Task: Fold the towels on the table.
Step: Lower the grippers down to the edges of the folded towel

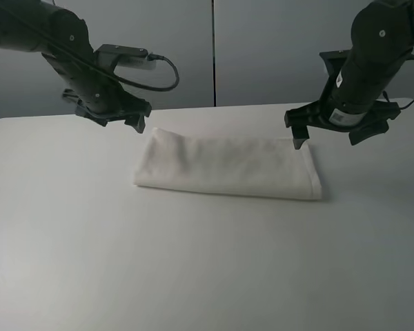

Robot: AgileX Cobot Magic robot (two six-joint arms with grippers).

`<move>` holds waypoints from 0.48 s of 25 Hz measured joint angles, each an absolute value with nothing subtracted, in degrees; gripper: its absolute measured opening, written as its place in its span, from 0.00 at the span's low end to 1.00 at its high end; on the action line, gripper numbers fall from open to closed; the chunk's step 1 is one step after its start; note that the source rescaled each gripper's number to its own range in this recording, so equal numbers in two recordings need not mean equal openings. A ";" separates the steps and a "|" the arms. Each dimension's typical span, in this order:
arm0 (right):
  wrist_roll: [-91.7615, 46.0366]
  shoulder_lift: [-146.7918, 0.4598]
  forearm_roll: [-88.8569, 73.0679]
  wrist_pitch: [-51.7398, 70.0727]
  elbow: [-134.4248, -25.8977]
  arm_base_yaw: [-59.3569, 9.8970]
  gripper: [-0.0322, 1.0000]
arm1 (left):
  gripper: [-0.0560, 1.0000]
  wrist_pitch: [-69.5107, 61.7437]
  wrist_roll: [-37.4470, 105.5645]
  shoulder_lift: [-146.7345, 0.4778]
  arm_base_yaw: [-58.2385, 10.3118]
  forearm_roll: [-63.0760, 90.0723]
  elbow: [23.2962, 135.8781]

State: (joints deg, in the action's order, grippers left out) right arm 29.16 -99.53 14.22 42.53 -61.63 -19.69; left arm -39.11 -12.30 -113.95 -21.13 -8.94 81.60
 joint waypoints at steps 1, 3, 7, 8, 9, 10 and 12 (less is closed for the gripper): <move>29.16 -99.53 14.13 42.76 -61.71 -19.69 1.00 | 0.96 -41.40 -12.06 -115.44 -21.13 -8.32 83.37; 29.16 -99.53 14.00 43.20 -61.75 -19.55 1.00 | 0.96 -44.89 -11.74 -118.15 -21.01 -7.00 87.39; 28.85 -99.53 14.00 43.43 -61.75 -19.55 1.00 | 0.96 -50.97 -9.59 -123.22 -19.94 -2.95 93.38; 28.71 -99.53 14.00 43.43 -61.75 -19.55 1.00 | 0.96 -52.04 -9.02 -124.38 -19.45 -1.73 94.13; 28.71 -99.53 14.00 43.43 -61.75 -19.55 1.00 | 0.96 -52.63 -8.15 -125.26 -18.91 -0.76 94.44; 28.71 -99.53 14.00 43.43 -61.75 -19.55 1.00 | 0.96 -52.99 -7.89 -126.21 -18.74 0.00 94.52; 28.71 -99.53 14.00 43.43 -61.75 -19.55 1.00 | 0.96 -53.37 -7.64 -127.76 -18.11 0.00 94.52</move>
State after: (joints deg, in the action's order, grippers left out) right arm 28.71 -99.53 14.00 43.43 -61.75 -19.55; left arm -53.37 -7.64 -127.76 -18.11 0.00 94.52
